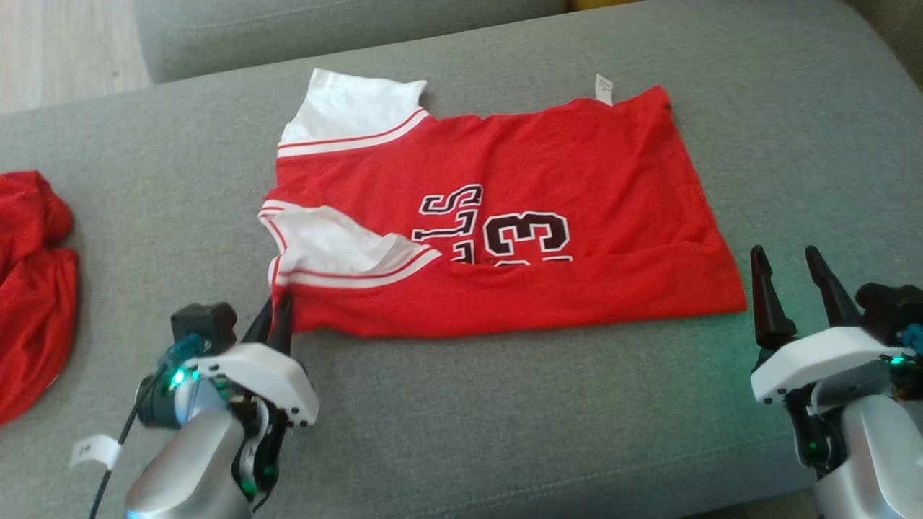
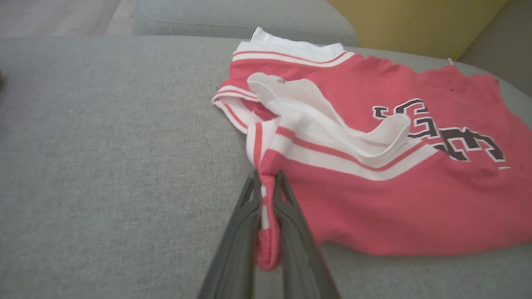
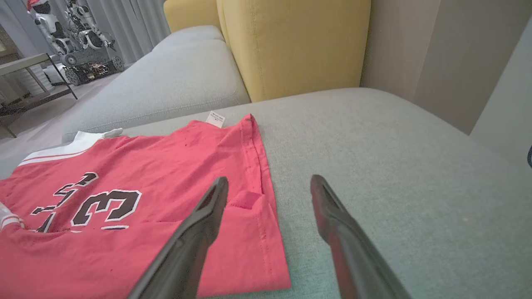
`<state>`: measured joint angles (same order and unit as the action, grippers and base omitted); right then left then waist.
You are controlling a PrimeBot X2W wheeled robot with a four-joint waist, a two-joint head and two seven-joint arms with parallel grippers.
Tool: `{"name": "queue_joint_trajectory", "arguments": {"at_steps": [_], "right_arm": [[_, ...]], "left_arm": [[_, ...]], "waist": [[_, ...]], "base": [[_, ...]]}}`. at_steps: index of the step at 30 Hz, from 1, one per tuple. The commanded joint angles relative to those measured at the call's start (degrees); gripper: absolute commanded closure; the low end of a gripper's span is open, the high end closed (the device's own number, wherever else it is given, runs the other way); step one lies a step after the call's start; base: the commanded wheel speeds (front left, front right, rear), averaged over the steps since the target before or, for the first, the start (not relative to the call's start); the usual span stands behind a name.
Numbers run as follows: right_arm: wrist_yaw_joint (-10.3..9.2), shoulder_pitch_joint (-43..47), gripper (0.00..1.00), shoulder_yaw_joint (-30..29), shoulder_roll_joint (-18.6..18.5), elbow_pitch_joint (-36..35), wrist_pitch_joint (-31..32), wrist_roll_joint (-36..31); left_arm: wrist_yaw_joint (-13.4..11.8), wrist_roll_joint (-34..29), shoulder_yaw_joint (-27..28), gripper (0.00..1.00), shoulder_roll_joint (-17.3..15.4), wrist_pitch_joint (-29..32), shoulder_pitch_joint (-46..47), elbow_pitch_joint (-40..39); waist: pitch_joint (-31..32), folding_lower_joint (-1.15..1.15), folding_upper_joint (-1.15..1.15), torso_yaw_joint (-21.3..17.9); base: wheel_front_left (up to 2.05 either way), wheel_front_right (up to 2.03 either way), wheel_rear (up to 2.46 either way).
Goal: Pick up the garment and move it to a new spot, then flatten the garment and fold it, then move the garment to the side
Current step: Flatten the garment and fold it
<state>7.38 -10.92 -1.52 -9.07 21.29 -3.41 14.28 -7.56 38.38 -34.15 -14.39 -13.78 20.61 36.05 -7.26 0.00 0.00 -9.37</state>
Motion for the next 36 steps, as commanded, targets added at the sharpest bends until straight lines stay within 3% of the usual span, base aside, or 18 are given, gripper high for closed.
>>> {"name": "queue_joint_trajectory", "arguments": {"at_steps": [1,11,27,28,29,30,36], "right_arm": [[0.11,-1.23,0.0,0.35,0.22,-1.01,0.44,0.0],[0.11,-5.35,0.0,-2.31,1.94,7.03,3.38,0.32],[0.11,-10.98,0.0,-3.71,2.1,18.04,5.02,-0.48],[0.11,-11.21,0.32,-2.96,2.09,18.57,5.45,0.03],[0.11,-11.39,0.85,-2.2,1.99,18.96,5.7,0.49],[0.11,-11.53,1.0,-1.52,1.77,19.22,5.69,0.85],[0.11,-11.97,1.0,0.94,-0.72,19.63,4.52,2.33]], "left_arm": [[-0.26,-0.76,2.84,1.0,-1.52,-0.91,3.22,-2.66],[-0.33,-3.83,4.75,1.0,-1.54,-1.2,1.67,-10.54],[0.21,-5.13,4.87,1.0,-1.38,-1.21,1.43,-11.65],[0.24,-5.09,4.89,1.0,-1.45,-1.21,1.38,-11.53],[0.23,-5.07,4.92,1.0,-1.53,-1.21,1.31,-11.36],[0.21,-5.06,4.95,1.0,-1.65,-1.21,1.19,-11.17],[-0.23,-4.47,5.65,1.0,-2.25,-1.21,-0.11,-9.58]], "waist": [[-0.38,0.0,0.0,0.57],[-2.44,0.0,0.0,2.81],[-4.25,0.0,0.0,4.07],[-4.2,0.0,0.0,4.04],[-4.09,0.0,0.0,3.99],[-3.94,0.0,0.0,3.95],[-1.86,0.0,0.0,4.09]], "base": [[0.0,0.0,0.0],[0.0,0.0,0.0],[0.0,0.0,0.0],[0.0,0.0,0.0],[0.0,0.0,0.0],[0.0,0.0,0.0],[0.0,0.0,0.0]]}}
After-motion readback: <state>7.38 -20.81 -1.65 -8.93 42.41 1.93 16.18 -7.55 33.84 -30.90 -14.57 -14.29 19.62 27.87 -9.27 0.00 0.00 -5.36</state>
